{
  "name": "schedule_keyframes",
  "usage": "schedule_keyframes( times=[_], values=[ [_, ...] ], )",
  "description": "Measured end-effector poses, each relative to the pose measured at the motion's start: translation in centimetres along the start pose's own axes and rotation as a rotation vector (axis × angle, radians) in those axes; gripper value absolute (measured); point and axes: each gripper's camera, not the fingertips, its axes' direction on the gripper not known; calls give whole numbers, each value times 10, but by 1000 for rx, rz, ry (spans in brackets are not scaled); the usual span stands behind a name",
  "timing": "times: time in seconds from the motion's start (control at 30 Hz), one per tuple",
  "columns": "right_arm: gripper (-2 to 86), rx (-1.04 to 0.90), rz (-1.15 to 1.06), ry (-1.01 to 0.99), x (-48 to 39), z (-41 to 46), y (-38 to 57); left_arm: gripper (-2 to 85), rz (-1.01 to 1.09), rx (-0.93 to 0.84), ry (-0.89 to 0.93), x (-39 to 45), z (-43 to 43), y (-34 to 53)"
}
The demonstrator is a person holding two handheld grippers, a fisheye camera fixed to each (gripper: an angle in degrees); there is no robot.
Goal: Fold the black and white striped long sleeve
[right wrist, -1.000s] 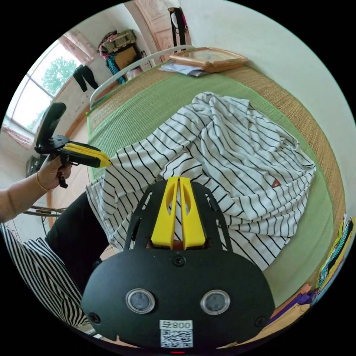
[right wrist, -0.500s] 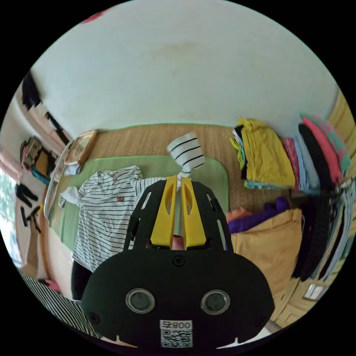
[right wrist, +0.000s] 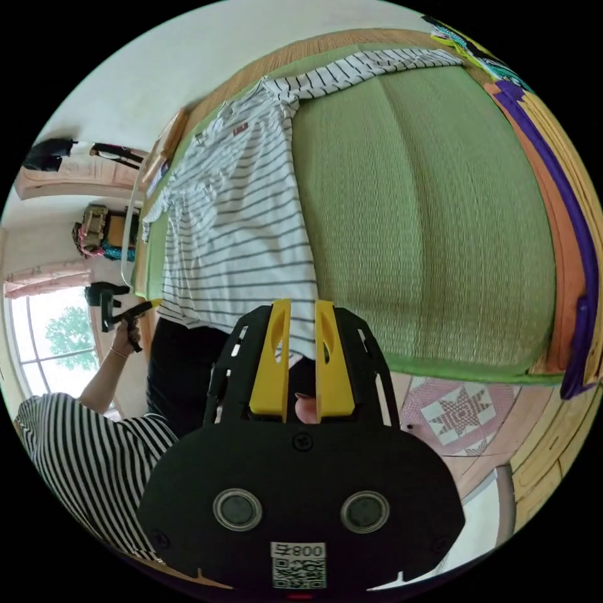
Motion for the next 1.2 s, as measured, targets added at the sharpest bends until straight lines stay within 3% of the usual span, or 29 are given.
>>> schedule_keyframes(
  times=[0.1, 0.23, 0.5, 0.77, 0.93, 1.03, 1.2],
  values=[
    [56, -32, -32, 117, -6, 18, 16, 57, 16, -1, -51, 5, -2, -11],
    [31, -25, 12, 117, -1, 24, 17, 26, 7, -4, -101, 7, -8, -22],
    [7, -5, 17, 2, 8, 23, 34, 8, -106, 129, 111, -1, -51, -17],
    [3, -49, 47, -21, 12, 47, 49, 18, -225, 155, 205, -18, -62, -12],
    [3, 11, 115, 38, 15, 31, 51, 37, -213, 264, 202, -9, -95, -27],
    [9, 117, 104, 3, 10, 6, 31, 47, -143, 337, 194, 5, -124, -54],
    [43, 241, -86, -2, -60, -16, -93, 55, 54, 347, 200, 49, -152, -158]
  ],
)
